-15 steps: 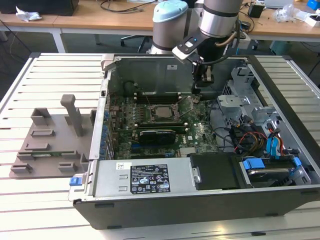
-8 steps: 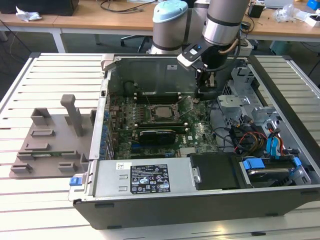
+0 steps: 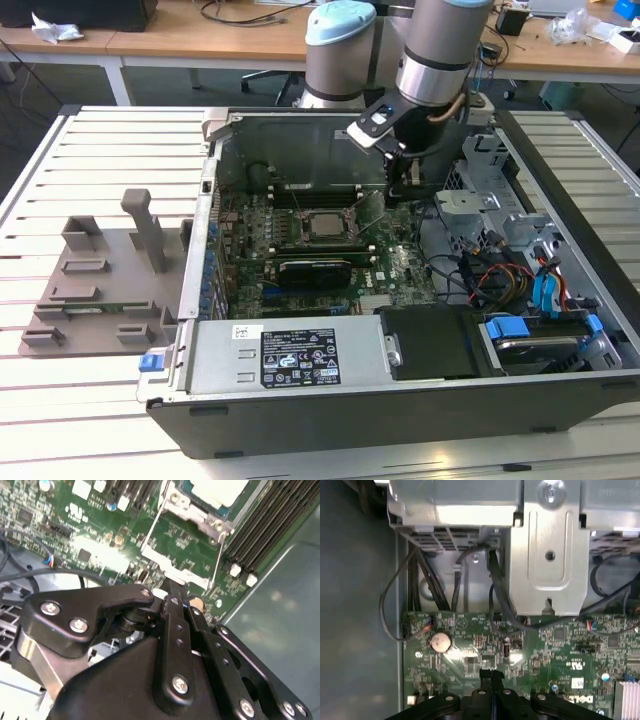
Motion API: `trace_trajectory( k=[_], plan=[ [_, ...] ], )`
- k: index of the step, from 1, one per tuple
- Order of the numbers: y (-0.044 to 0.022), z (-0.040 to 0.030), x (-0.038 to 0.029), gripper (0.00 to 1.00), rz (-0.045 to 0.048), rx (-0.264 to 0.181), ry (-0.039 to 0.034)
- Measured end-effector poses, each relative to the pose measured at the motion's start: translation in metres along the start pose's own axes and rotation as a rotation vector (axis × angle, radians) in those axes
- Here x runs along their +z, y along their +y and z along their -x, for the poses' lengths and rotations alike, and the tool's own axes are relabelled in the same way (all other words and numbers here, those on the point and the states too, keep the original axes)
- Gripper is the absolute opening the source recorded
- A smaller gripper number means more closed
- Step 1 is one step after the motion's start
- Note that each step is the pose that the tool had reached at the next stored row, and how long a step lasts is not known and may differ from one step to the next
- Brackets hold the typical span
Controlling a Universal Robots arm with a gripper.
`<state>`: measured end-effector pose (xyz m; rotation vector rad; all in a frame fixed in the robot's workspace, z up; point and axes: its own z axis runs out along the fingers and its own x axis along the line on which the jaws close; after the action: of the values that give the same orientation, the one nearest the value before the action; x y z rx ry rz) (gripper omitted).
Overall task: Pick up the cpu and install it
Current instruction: 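Close the cpu cover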
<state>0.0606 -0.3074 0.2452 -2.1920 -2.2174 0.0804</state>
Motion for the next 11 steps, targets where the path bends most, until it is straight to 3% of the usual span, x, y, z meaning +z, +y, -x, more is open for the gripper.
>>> trace_trajectory(
  k=[7, 11],
  plan=[
    [-0.0263, -0.0003, 0.0014, 0.11, 0.0001, 0.0, -0.0001],
    [-0.0356, -0.0004, 0.002, 0.11, 0.0001, 0.0, -0.0001]
  ],
)
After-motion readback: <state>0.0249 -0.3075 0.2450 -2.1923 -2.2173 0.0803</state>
